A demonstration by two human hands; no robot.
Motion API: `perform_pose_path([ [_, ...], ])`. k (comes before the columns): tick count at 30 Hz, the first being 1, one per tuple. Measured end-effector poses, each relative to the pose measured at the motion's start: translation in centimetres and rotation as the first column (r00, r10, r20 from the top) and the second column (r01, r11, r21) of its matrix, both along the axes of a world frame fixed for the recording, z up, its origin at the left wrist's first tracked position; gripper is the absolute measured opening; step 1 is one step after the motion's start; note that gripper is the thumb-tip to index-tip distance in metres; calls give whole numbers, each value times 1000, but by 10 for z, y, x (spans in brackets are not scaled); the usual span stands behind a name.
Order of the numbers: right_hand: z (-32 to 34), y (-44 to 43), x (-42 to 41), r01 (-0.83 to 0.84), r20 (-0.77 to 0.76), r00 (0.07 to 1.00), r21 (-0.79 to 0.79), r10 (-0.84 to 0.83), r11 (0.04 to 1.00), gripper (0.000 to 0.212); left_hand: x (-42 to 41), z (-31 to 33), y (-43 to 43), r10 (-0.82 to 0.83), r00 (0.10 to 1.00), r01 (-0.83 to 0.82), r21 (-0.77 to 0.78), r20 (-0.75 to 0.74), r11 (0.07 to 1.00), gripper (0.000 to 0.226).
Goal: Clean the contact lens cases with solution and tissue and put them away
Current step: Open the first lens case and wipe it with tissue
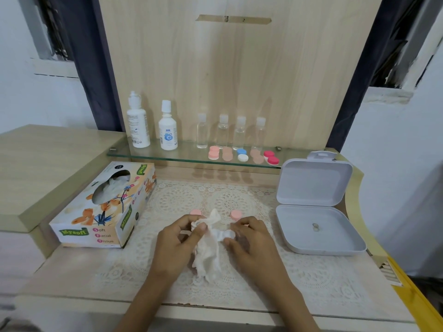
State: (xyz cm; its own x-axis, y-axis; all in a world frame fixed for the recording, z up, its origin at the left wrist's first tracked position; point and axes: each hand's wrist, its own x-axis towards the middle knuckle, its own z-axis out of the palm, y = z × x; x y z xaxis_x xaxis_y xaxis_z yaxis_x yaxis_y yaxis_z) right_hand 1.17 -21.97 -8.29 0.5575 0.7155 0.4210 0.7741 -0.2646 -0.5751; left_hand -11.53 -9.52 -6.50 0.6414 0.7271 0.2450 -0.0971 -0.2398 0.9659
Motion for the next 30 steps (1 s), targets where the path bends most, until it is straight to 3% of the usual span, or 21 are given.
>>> perform_pose_path([
  [4, 11, -4, -3, 19, -212, 977, 183, 21, 983, 37, -4, 5, -4, -138, 987, 142, -51, 81, 988, 20],
  [8, 24, -8, -13, -67, -458, 856, 360, 239, 930, 31, -4, 6, -6, -216, 975, 215, 21, 45, 976, 24],
  [12, 25, -8, -18, -152, -459, 841, 310, 287, 939, 25, -3, 9, -9, -239, 970, 239, 6, 42, 971, 18],
  [15, 24, -9, -16, -162, -441, 836, 371, 327, 914, 12, -2, 8, -8, -263, 962, 263, 9, 69, 965, 16],
  [17, 26, -11, -17, -120, -442, 834, 437, 329, 891, 7, -1, 5, -5, -209, 976, 204, 95, 51, 974, 12],
  [21, 24, -15, -10, 164, -541, 819, 540, 192, 825, 16, 3, -12, 6, 4, 988, 59, 400, -155, 914, 26],
  [23, 18, -16, -3, 198, -494, 864, 506, 94, 839, 16, 7, -17, 10, 40, 952, 116, 482, -302, 869, 44],
  [25, 15, -16, 1, 176, -348, 937, 432, -17, 884, 21, 11, -22, 10, 89, 918, 157, 561, -386, 813, 59],
  [30, 9, -4, -1, 15, 25, 999, 175, -20, 985, 18, 14, -24, 10, 145, 915, 146, 643, -376, 752, 56],
])
